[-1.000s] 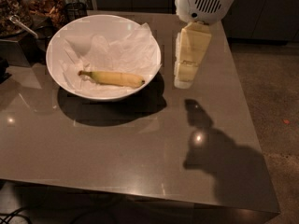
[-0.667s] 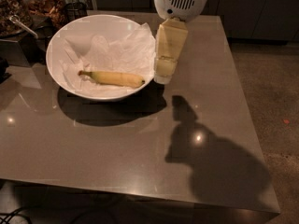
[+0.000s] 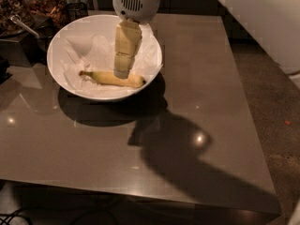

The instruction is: Pick banana from white bowl

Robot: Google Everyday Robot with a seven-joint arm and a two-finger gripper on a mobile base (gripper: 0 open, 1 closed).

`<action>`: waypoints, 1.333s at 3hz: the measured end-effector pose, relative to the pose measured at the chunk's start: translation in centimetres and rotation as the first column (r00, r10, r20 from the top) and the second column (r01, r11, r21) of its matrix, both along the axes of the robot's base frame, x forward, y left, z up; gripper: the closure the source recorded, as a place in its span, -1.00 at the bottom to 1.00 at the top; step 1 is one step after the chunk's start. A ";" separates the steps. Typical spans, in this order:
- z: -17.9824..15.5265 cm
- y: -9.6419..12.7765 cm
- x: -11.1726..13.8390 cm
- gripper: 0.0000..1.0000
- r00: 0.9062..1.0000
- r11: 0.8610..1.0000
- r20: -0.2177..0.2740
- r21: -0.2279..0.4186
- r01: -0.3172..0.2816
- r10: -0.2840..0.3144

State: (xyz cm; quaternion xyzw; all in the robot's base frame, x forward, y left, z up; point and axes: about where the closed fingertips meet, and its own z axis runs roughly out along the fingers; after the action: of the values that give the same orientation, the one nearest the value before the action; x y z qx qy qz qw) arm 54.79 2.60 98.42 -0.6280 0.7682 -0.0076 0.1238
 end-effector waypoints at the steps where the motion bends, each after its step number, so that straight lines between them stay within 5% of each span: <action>1: -1.1 1.9 1.7 -1.00 0.999 1.000 -0.038 0.022 0.021 -0.021; 2: -2.5 3.2 3.4 -1.00 0.997 0.999 -0.075 0.036 0.032 -0.029; 4: -5.7 4.5 4.9 -0.52 0.988 0.999 -0.148 0.032 0.042 -0.037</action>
Offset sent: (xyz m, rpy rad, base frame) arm 0.0177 0.0132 -0.0464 -0.0785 0.2491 -0.0454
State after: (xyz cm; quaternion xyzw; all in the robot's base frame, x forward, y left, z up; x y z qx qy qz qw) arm 59.72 7.09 92.71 -0.6093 0.7876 0.0497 0.0773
